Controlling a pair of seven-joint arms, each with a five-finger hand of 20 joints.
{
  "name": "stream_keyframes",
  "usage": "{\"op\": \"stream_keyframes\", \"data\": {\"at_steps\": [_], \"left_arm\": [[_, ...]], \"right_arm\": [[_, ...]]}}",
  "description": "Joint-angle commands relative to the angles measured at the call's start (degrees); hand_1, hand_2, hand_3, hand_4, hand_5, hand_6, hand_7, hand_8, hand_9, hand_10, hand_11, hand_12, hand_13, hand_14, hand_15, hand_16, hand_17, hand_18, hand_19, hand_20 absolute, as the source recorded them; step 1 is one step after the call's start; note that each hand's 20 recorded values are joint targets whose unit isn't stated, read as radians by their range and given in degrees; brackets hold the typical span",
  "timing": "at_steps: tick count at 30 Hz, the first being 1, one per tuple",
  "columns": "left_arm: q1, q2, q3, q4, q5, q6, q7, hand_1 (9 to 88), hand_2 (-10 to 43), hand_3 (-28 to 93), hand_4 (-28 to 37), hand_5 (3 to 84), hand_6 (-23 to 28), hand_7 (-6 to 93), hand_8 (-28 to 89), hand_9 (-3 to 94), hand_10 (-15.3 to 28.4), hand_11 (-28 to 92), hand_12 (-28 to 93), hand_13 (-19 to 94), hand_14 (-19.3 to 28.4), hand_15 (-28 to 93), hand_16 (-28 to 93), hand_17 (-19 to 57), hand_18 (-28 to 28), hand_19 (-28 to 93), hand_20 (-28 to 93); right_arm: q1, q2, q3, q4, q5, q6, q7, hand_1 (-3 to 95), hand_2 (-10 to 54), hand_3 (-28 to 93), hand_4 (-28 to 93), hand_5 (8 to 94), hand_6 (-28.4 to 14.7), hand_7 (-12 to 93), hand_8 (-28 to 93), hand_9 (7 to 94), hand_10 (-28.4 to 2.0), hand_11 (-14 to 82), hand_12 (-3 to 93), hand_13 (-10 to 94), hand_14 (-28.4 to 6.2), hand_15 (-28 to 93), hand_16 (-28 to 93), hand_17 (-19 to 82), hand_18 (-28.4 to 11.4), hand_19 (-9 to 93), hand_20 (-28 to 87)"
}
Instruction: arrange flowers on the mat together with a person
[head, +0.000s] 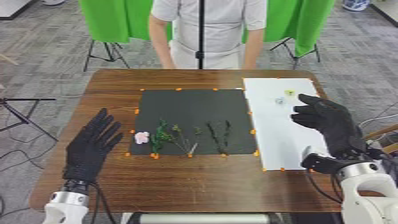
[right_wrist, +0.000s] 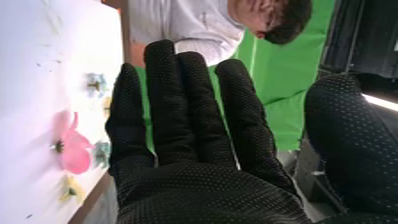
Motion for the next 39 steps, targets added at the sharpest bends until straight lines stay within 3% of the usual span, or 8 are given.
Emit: {"op": "stream_keyframes", "data": {"at_steps": [1, 4, 8, 11, 16, 25, 28, 39], "left_arm": [[0.58, -1.54, 0.76, 0.43, 0.15, -0.45, -1.21, 24.9, -4.5, 70, -23.9, 29.0, 2.8, 13.3, -8, 20.6, 10.0, 11, 19, 17, 12.3, 13, 7, -11.6, 21.4, 39, 10], [-0.27, -1.5, 0.57, 0.55, 0.53, -1.17, -2.15, 25.0, -4.2, 69, -24.0, 29.1, 2.8, 13.3, -8, 20.6, 10.0, 11, 19, 17, 12.3, 13, 7, -11.6, 21.3, 39, 10], [-0.39, -1.55, 0.91, 0.24, 0.46, 0.09, -0.54, 25.0, -4.1, 69, -23.8, 29.0, 2.8, 13.4, -7, 20.5, 10.0, 11, 19, 17, 12.3, 13, 7, -11.6, 21.3, 39, 10], [1.05, -1.93, 0.64, -0.15, 0.13, -0.04, -1.31, 25.0, -4.1, 69, -23.8, 29.1, 2.8, 13.4, -8, 20.5, 10.0, 11, 19, 17, 12.2, 13, 7, -11.6, 21.3, 39, 10], [0.34, -1.44, 1.44, 0.09, 0.06, 0.52, 0.34, 25.1, -4.0, 69, -23.8, 29.0, 2.8, 13.3, -8, 20.5, 10.0, 11, 19, 17, 12.2, 13, 7, -11.6, 21.4, 39, 10], [1.09, -0.87, 0.75, -0.39, -0.41, 1.31, -0.24, 25.0, -3.8, 69, -23.8, 29.2, 2.9, 13.4, -8, 20.5, 10.0, 11, 19, 17, 12.2, 13, 7, -11.6, 21.4, 39, 10], [0.94, -0.19, 0.76, -0.53, -0.55, 1.98, 0.62, 25.0, -3.8, 69, -23.9, 29.2, 2.9, 13.5, -8, 20.5, 10.0, 11, 19, 17, 12.3, 13, 7, -11.6, 21.4, 39, 10], [0.1, -0.68, 0.8, -0.2, -0.39, 1.08, -0.13, 25.0, -3.7, 69, -24.0, 29.2, 2.9, 13.5, -8, 20.6, 9.9, 11, 19, 17, 12.2, 13, 7, -11.6, 21.4, 39, 10]], "right_arm": [[1.38, -0.26, 0.34, 0.39, -1.04, -4.48, 1.21, 17.5, 9.0, 87, -23, 49.0, -6.2, 18, -11, 49.7, -17.4, 20.5, 21.6, 41, -15.5, 41, 17, 12, -22.6, 54, 28], [1.3, -0.39, -0.62, 0.32, -0.62, -1.9, 0.31, 17.4, 9.0, 87, -23, 49.1, -6.2, 18, -11, 49.7, -17.4, 20.6, 21.6, 41, -15.6, 41, 17, 12, -22.6, 54, 28], [2.24, -0.68, -1.25, 0.82, -0.35, -4.34, 1.76, 17.3, 9.1, 87, -23, 49.1, -6.2, 18, -11, 49.7, -17.4, 20.6, 21.6, 41, -15.5, 41, 17, 12, -22.6, 54, 28], [2.34, -0.94, -1.52, 0.93, -1.04, -5.01, 1.97, 17.3, 9.2, 87, -23, 49.2, -6.2, 18, -11, 49.7, -17.4, 20.7, 21.7, 41, -15.5, 41, 17, 12, -22.6, 54, 28], [1.47, -1.17, -1.15, 0.74, 0.16, -4.25, 2.23, 17.2, 9.2, 87, -23, 49.1, -6.2, 18, -11, 49.6, -17.4, 20.7, 21.7, 41, -15.4, 41, 17, 12, -22.7, 54, 28], [3.27, -1.61, -2.23, 1.63, -0.78, -4.85, 2.41, 17.2, 9.3, 87, -23, 49.2, -6.2, 18, -11, 49.5, -17.4, 20.7, 21.8, 41, -15.5, 41, 17, 12, -22.7, 54, 28], [3.45, -1.56, -2.49, 1.67, -0.75, -3.9, 2.22, 17.2, 9.3, 87, -23, 49.2, -6.1, 18, -11, 49.5, -17.3, 20.7, 21.8, 41, -15.5, 41, 17, 12, -22.7, 54, 28], [3.58, -1.73, -2.68, 1.96, -0.93, -4.47, 1.34, 17.1, 9.4, 87, -23, 49.3, -6.2, 18, -11, 49.6, -17.4, 20.8, 21.8, 41, -15.5, 41, 17, 12, -22.7, 54, 28]]}}
